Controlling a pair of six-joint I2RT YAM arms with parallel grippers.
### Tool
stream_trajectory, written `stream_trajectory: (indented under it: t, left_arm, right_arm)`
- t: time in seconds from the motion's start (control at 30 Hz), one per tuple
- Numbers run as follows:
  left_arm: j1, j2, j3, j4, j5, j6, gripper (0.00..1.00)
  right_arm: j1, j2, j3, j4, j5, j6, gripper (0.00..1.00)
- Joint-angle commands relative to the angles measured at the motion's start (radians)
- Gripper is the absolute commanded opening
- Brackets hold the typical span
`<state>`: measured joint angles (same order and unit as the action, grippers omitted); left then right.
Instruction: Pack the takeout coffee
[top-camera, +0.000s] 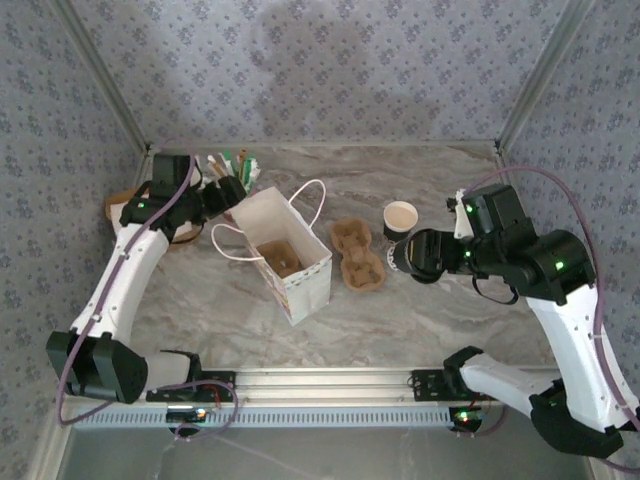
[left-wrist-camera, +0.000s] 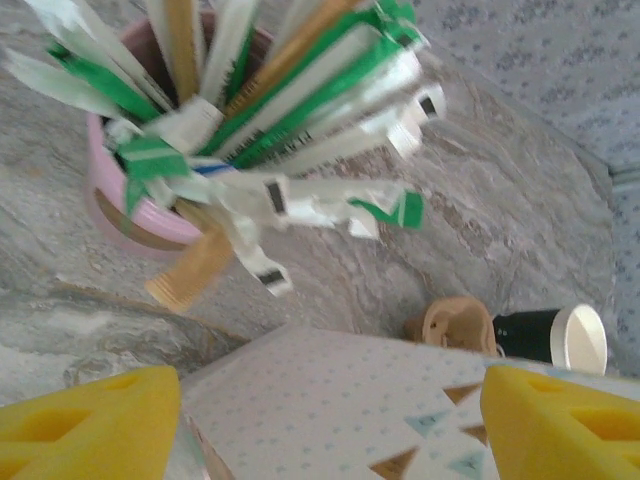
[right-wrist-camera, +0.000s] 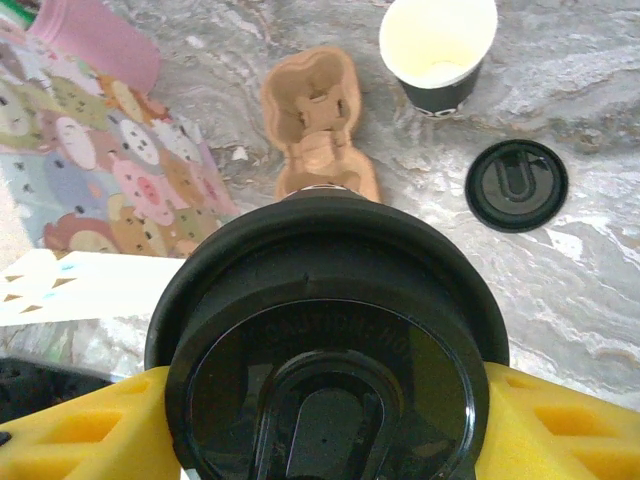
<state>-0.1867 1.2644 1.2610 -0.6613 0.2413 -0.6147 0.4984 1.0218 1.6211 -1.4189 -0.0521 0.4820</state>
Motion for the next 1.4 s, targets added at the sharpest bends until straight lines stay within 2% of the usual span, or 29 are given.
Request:
stream_trajectory:
  t: [0.0,0.53,0.9,1.2,1.37]
  left_arm:
    - [-0.044,-0.041,-0.023,-0.006,-0.041,-0.027,0.78]
    - [-0.235,-0.086,-0.073,0.013,-0.106,-0.097,0.76]
    - [-0.354,-0.037,-0.048,0.051,-0.133,-0.122,0.76]
    - [-0.362,0.022,-0.004,0.066,-0.14,-0.096,0.77]
    - [-0.328,0.017,0.025,0.054,-0.124,-0.081,0.82]
  right_arm:
    - [0.038,0.0,0.039,-0.007,-0.024,0.021,0.66]
    - [0.214,-0.015,0.099,0.02,-0.006,0.071,0.65]
    - [0.274,-0.046,0.137,0.053,-0.055,0.09,0.64]
    - [0.348,-0.015,0.161,0.132,-0.104,0.089,0.62]
    - [0.424,0.07,0.218,0.129,-0.068,0.062,0.62]
